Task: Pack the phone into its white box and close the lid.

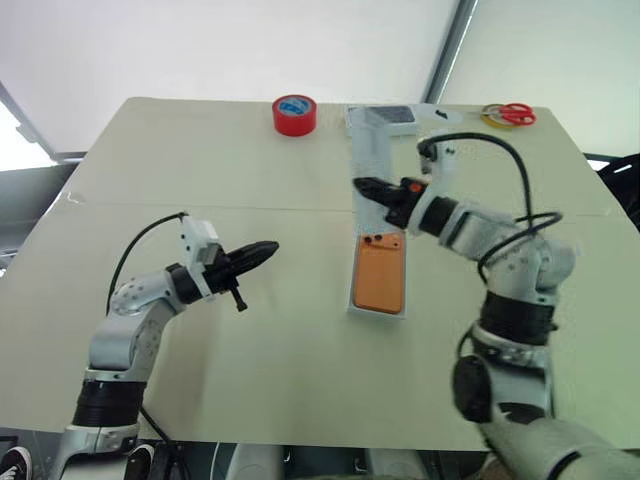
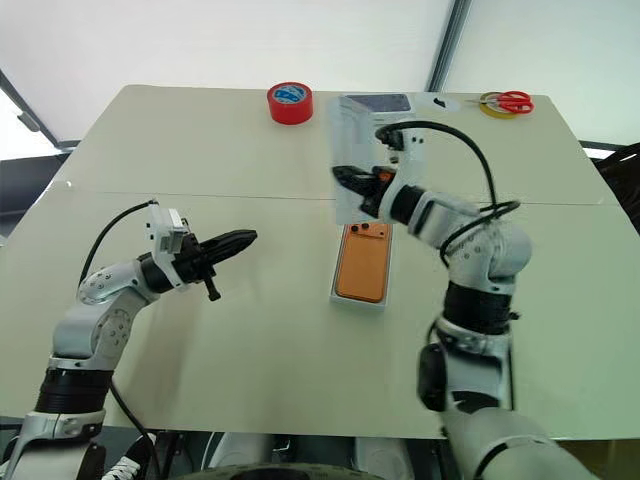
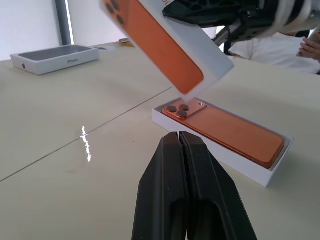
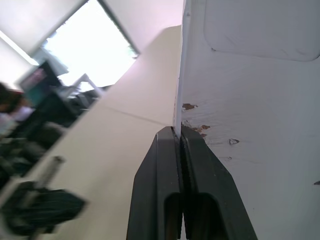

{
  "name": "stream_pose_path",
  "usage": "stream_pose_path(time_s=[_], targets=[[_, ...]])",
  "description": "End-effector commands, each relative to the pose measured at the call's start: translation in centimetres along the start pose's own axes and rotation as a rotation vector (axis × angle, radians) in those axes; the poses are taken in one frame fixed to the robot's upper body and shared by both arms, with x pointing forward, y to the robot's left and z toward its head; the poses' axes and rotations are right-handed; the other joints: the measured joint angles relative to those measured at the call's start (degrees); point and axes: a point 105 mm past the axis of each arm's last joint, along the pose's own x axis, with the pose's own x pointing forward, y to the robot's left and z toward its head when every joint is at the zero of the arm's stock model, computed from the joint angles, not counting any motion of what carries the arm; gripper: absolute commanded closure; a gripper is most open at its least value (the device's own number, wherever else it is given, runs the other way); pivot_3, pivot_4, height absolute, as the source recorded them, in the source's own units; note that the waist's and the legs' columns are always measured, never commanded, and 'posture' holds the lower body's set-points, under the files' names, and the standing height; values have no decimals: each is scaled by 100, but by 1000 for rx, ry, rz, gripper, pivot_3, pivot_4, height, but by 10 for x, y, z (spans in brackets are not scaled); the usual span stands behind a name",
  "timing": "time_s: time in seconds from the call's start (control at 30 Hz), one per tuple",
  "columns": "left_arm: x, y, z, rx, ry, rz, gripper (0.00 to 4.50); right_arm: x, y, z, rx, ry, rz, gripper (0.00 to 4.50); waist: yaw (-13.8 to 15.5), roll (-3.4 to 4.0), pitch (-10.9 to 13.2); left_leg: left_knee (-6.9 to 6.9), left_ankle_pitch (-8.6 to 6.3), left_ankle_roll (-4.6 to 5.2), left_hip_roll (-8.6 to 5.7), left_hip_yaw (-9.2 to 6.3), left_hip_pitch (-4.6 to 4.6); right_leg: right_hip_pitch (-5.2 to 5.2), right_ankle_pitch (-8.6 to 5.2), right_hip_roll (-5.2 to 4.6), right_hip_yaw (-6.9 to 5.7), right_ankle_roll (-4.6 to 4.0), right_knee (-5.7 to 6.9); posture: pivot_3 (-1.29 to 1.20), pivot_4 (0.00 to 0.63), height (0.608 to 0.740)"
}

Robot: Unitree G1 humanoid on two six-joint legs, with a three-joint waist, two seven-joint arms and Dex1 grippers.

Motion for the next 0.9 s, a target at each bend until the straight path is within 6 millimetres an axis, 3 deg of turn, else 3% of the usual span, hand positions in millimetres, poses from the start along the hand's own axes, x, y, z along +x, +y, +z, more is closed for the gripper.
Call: stream_pose_path(time_s=[0.03, 0.17, 0.37, 0.7, 0.9], targets=[[2, 0, 14, 38, -36, -6, 4449, -18, 30, -10, 96, 12, 190, 4500, 2, 0, 0, 0, 0, 0, 0, 0, -1, 0, 0, 0, 0, 0, 0, 0, 150, 740], [5, -2, 15, 28, -48, -3, 4449, -25, 23, -38, 228, 107, 212, 4500, -10, 0, -1, 1, 0, 1, -2, -2, 2, 2, 0, -3, -1, -1, -9, 0, 150, 740], [14, -11, 10, 16, -54, -26, 4449, -25, 24, -60, 296, 204, 201, 4500, -53, 4, 0, 0, 0, 0, 0, 3, -1, -7, 0, 2, 2, -1, -7, 0, 150, 740], [22, -15, 10, -13, -71, -8, 4449, -1, 26, -59, 422, 192, 114, 4500, -26, 3, 0, 22, -2, 5, 1, 0, -23, -15, 0, 6, 1, 0, -5, 0, 150, 740], [25, -20, 3, -45, -61, 0, 4449, -5, -5, -72, 476, 192, -61, 4500, -9, 3, 0, 37, -6, 13, 3, -2, -39, -21, 0, 8, 0, 0, -4, 0, 150, 740]])
